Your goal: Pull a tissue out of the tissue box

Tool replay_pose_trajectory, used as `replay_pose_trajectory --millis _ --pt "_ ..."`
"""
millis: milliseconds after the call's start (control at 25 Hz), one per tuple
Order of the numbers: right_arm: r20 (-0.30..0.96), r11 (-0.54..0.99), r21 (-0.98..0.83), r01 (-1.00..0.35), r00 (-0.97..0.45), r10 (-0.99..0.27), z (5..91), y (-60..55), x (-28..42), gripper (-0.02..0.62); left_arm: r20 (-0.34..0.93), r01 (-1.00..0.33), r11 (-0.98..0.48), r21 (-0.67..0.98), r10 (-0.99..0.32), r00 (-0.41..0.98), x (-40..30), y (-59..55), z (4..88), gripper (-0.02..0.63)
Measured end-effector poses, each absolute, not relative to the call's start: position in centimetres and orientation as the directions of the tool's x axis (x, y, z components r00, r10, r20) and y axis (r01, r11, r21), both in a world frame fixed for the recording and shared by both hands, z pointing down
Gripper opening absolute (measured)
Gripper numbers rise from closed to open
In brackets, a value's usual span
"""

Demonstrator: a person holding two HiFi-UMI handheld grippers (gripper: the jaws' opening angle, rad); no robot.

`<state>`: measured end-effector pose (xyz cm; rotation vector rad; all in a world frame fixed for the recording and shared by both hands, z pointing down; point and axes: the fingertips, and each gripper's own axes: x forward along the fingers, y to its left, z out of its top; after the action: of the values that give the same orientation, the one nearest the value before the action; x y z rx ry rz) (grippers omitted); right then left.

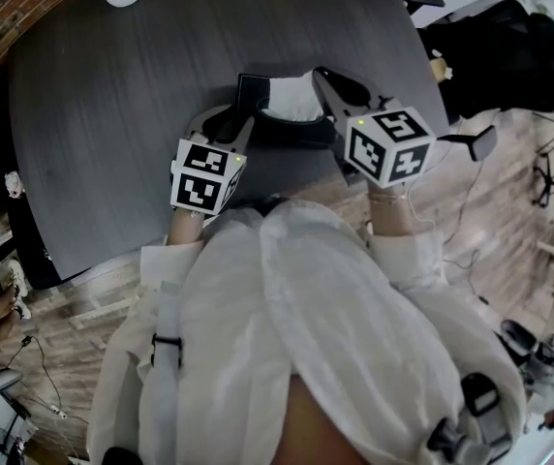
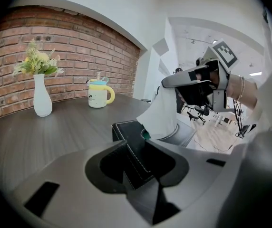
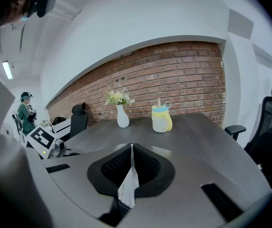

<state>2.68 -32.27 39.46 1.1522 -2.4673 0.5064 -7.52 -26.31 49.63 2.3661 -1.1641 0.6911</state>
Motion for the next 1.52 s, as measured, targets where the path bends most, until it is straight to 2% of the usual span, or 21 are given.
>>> replay_pose_trajectory --millis 680,1520 --pt "0.45 0.599 -0.166 -0.784 -0.6 -0.661 38.4 -32.7 2.5 0.006 0.595 -0.803 -0.581 0.132 -0.602 0.533 -7.5 -26.3 49.6 0.1" --pt "0.343 0.608 -0.149 -0.78 -0.617 -0.708 34.1 -32.9 2.8 0.006 0.589 -0.806 -0.573 0.146 -0.604 0.537 -7.5 -26.1 49.5 0.1"
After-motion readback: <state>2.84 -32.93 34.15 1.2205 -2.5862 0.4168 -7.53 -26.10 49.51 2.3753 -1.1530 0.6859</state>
